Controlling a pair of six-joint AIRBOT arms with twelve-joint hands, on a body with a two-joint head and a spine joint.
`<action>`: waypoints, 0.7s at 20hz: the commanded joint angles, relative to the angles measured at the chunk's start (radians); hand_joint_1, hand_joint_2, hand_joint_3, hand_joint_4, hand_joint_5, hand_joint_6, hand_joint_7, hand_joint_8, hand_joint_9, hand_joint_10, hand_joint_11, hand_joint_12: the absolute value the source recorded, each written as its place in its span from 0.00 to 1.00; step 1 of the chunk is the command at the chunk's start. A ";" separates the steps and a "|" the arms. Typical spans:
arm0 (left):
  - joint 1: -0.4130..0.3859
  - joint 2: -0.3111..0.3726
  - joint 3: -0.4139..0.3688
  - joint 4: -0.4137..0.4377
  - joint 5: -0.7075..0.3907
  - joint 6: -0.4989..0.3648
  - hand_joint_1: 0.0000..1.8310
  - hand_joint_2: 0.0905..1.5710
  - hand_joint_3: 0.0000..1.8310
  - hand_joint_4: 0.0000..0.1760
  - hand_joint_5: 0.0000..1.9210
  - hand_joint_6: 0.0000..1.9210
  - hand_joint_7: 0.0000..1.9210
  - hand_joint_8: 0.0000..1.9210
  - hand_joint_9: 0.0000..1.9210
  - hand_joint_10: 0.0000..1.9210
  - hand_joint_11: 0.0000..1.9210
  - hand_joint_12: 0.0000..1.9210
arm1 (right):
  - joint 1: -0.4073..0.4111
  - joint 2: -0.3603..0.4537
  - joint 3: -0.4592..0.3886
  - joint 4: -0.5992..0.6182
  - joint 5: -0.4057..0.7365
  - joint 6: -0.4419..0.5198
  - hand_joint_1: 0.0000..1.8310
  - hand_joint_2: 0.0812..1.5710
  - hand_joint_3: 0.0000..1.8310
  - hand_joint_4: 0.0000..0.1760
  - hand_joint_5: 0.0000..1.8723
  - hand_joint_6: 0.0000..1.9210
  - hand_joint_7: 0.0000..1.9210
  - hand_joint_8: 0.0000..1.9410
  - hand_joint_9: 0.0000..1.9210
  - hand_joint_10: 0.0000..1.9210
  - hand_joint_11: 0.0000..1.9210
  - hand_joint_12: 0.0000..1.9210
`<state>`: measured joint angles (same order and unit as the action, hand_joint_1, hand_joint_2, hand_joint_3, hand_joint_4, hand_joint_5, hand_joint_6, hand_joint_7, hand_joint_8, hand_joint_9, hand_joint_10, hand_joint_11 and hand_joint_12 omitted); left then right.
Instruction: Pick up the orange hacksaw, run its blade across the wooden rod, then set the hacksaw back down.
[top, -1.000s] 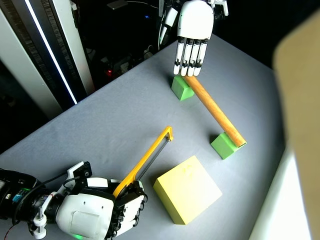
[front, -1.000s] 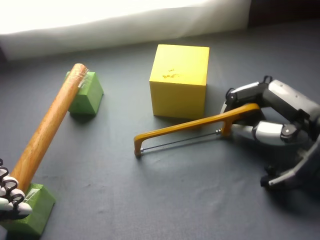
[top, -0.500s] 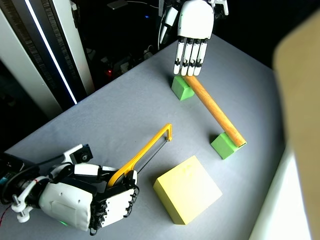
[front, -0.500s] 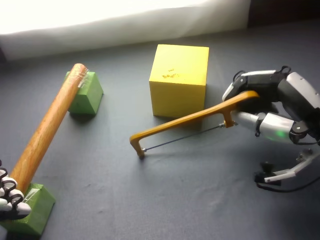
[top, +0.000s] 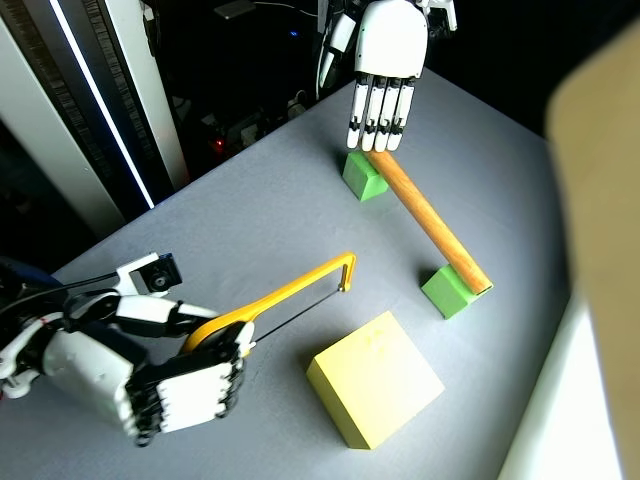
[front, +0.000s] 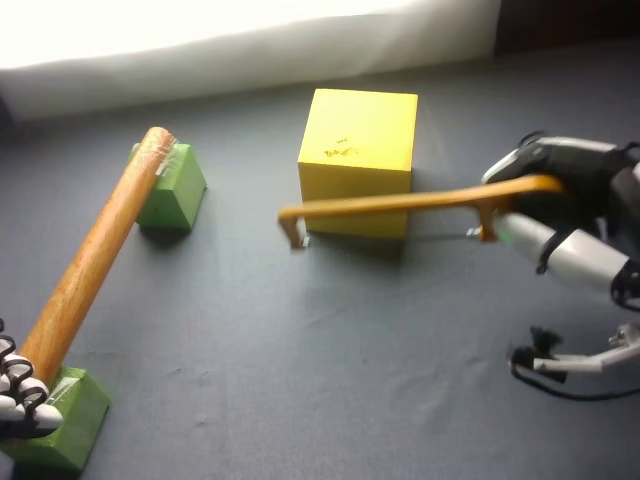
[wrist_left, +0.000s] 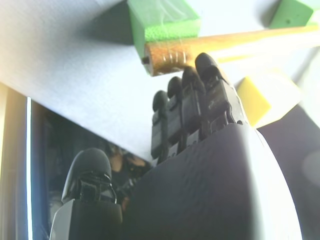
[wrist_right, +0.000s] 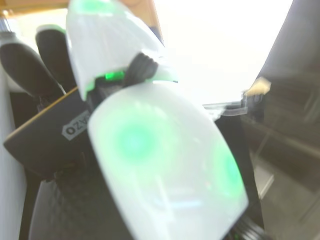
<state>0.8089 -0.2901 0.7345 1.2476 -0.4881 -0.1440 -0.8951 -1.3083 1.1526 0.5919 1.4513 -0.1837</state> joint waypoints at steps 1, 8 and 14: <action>-0.007 0.004 0.004 -0.020 -0.016 -0.001 0.06 0.81 0.00 0.00 0.11 0.00 0.12 0.00 0.11 0.00 0.00 0.24 | 0.010 -0.002 -0.010 -0.044 0.185 0.026 0.75 0.70 0.00 0.00 0.48 0.48 0.50 0.52 0.49 0.67 0.43 0.72; -0.009 0.002 0.005 -0.020 -0.016 -0.001 0.06 0.81 0.00 0.00 0.11 0.00 0.11 0.00 0.11 0.00 0.00 0.22 | 0.015 -0.052 -0.088 -0.012 0.282 0.064 0.75 0.70 0.00 0.00 0.49 0.48 0.49 0.53 0.48 0.67 0.42 0.72; -0.010 0.001 0.005 -0.020 -0.016 -0.001 0.05 0.81 0.00 0.00 0.11 0.00 0.11 0.00 0.11 0.00 0.00 0.22 | 0.047 -0.074 -0.101 -0.018 0.282 0.041 0.75 0.70 0.00 0.00 0.48 0.49 0.49 0.53 0.49 0.67 0.43 0.71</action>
<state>0.8059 -0.2901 0.7353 1.2495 -0.4873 -0.1440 -0.8532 -1.3853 1.0519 0.6369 1.6173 -0.1589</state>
